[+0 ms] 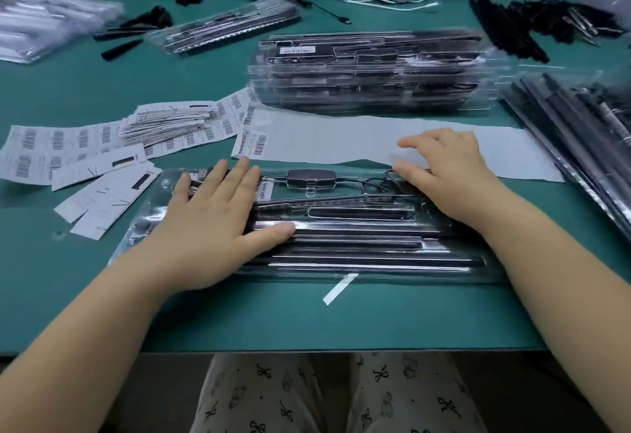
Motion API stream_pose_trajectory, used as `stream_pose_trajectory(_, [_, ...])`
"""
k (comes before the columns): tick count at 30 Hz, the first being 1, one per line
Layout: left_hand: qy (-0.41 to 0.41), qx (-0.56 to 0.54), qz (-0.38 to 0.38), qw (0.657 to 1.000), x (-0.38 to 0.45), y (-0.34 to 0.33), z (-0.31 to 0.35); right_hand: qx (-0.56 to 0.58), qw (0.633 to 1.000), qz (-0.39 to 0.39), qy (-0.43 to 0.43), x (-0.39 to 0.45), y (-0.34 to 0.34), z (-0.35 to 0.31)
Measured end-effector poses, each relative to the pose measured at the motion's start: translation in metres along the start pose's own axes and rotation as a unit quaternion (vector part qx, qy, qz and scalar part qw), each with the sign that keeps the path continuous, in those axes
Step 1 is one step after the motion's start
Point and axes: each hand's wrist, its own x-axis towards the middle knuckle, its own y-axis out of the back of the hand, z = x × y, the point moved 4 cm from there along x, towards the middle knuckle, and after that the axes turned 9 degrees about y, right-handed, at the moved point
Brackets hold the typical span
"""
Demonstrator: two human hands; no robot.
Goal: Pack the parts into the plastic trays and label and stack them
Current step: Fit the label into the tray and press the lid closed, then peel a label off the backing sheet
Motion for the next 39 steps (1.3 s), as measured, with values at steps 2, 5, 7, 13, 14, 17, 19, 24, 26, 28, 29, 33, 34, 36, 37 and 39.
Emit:
stream_pose_trajectory(2, [0.016, -0.014, -0.027, 0.999, 0.007, 0.014, -0.002, 0.03, 0.998, 0.048, -0.005, -0.002, 0.003, 0.001])
stream_pose_trajectory(5, [0.096, -0.04, 0.016, 0.994, 0.044, 0.051, -0.002, 0.056, 0.995, 0.077, -0.005, -0.003, 0.006, 0.002])
stream_pose_trajectory(7, [0.164, 0.02, 0.075, 0.983, 0.074, 0.074, -0.004, 0.063, 0.995, 0.076, 0.002, -0.002, 0.006, 0.002])
stream_pose_trajectory(13, [0.206, -0.118, 0.067, 0.969, 0.112, 0.054, -0.019, 0.066, 0.995, 0.079, 0.009, -0.002, 0.007, 0.002])
stream_pose_trajectory(14, [0.201, -0.189, 0.086, 0.957, 0.112, 0.053, -0.022, 0.056, 0.995, 0.08, 0.014, -0.002, 0.007, 0.001])
stream_pose_trajectory(17, [0.196, -0.501, 0.068, 0.84, 0.108, 0.047, -0.026, 0.025, 0.996, 0.078, 0.032, -0.001, 0.01, -0.003])
stream_pose_trajectory(19, [0.161, -0.63, 0.013, 0.76, 0.106, 0.047, -0.025, 0.007, 0.996, 0.068, 0.049, -0.001, 0.011, -0.008])
stream_pose_trajectory(24, [0.087, -0.673, -0.057, 0.732, 0.1, 0.048, -0.017, -0.03, 0.997, 0.043, 0.064, 0.008, 0.027, -0.028])
stream_pose_trajectory(26, [0.069, -0.632, -0.048, 0.771, 0.098, 0.049, -0.013, 0.015, 0.996, 0.048, 0.075, 0.019, 0.034, -0.046])
stream_pose_trajectory(28, [0.02, -0.61, -0.064, 0.79, 0.096, 0.05, -0.006, 0.093, 0.991, 0.053, 0.083, 0.03, 0.034, -0.07])
stream_pose_trajectory(29, [-0.006, -0.607, -0.078, 0.791, 0.093, 0.051, -0.002, 0.114, 0.988, 0.059, 0.087, 0.035, 0.031, -0.082])
stream_pose_trajectory(33, [-0.014, -0.58, -0.06, 0.812, 0.092, 0.052, 0.001, 0.105, 0.962, 0.208, 0.142, 0.04, 0.033, -0.117])
stream_pose_trajectory(34, [-0.003, -0.578, -0.039, 0.815, 0.093, 0.052, -0.001, 0.104, 0.952, 0.239, 0.163, 0.04, 0.034, -0.122])
stream_pose_trajectory(36, [0.009, -0.582, -0.01, 0.813, 0.095, 0.054, -0.004, 0.092, 0.952, 0.23, 0.178, 0.043, 0.029, -0.127])
stream_pose_trajectory(37, [0.009, -0.587, -0.007, 0.81, 0.095, 0.054, -0.004, 0.073, 0.96, 0.207, 0.175, 0.046, 0.025, -0.127])
stream_pose_trajectory(39, [-0.008, -0.611, -0.026, 0.791, 0.095, 0.054, -0.003, 0.037, 0.971, 0.176, 0.156, 0.05, 0.016, -0.119])
